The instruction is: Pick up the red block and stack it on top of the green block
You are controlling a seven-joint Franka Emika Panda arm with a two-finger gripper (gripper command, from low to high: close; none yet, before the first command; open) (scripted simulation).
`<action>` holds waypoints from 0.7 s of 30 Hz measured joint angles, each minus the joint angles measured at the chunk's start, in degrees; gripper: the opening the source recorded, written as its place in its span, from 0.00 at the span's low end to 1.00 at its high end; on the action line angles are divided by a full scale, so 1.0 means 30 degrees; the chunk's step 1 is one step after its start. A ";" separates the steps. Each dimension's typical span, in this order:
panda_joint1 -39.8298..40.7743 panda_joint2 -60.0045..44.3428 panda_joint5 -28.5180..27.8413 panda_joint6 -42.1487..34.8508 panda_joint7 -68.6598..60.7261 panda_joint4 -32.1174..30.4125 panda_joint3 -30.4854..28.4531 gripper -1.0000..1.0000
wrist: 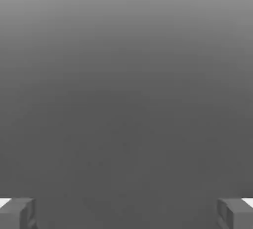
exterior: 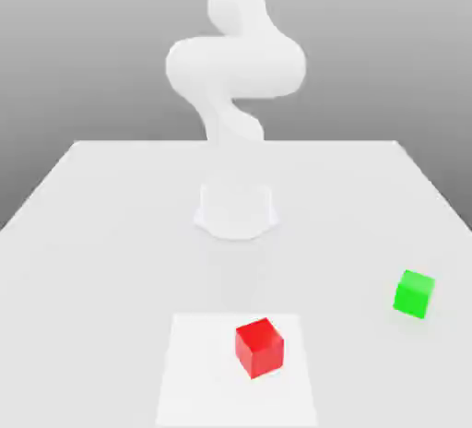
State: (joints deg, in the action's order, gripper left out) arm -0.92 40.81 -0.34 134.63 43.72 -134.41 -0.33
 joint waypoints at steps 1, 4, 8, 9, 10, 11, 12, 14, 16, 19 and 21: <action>-0.0133 -0.0787 -0.0041 0.0441 -0.0336 -0.0400 -0.0050 0.50; -0.0511 -0.2946 -0.0149 0.1656 -0.1263 -0.1509 -0.0217 0.50; -0.0927 -0.5725 -0.0187 0.3218 -0.2536 -0.2941 -0.0389 0.50; -0.1026 -0.6418 -0.0184 0.3609 -0.2861 -0.3299 -0.0428 0.50; -0.1126 -0.7110 -0.0179 0.4000 -0.3189 -0.3657 -0.0468 0.50; -0.1224 -0.7803 -0.0169 0.4390 -0.3519 -0.4014 -0.0505 0.50; -0.1288 -0.8495 -0.0155 0.4774 -0.3857 -0.4369 -0.0508 0.50; -0.1401 -0.9881 -0.0079 0.5555 -0.4552 -0.5084 -0.0490 0.50; -0.1562 -1.1266 -0.0015 0.6341 -0.5245 -0.5800 -0.0518 0.50; -0.1754 -1.3343 0.0110 0.7511 -0.6305 -0.6872 -0.0447 0.50; -0.1769 -1.4728 0.0201 0.8471 -0.6727 -0.7174 -0.0380 0.50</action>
State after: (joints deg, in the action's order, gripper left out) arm -6.22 -3.38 0.27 160.04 23.54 -155.94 -1.47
